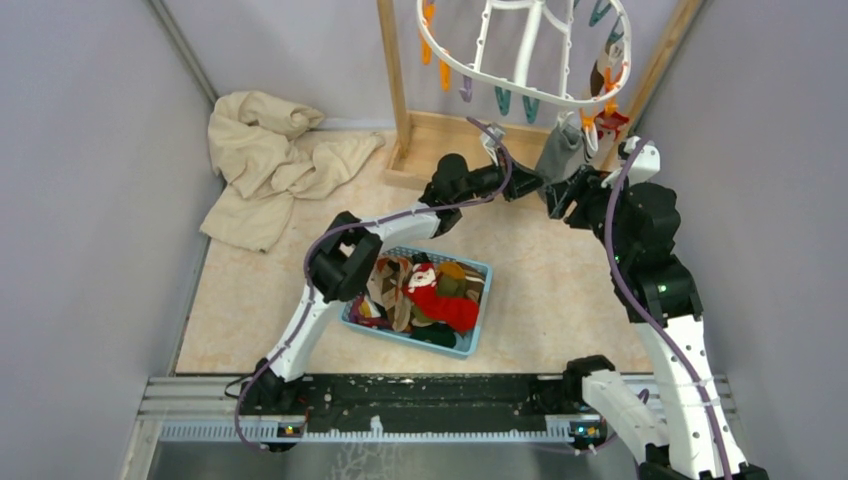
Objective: Remove the socks clipped to the hanger
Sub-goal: Remove the sock from the hanger.
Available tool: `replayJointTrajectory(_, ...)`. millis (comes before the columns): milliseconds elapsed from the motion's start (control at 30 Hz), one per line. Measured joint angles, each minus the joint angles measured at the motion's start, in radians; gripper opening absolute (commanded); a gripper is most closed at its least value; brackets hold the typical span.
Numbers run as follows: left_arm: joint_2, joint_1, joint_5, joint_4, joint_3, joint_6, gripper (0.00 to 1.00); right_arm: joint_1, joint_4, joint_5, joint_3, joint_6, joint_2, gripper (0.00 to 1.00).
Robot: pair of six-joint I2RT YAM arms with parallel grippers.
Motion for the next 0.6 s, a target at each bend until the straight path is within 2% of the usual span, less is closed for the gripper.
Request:
replayJointTrajectory(267, -0.161, 0.039, 0.030, -0.001, -0.183, -0.002, 0.00, 0.000, -0.005, -0.038, 0.001, -0.004, 0.001, 0.60)
replayJointTrajectory(600, -0.359, 0.113, 0.069, -0.010, -0.365, -0.013, 0.00, 0.000, -0.009, -0.067, 0.047, -0.016, 0.069, 0.59)
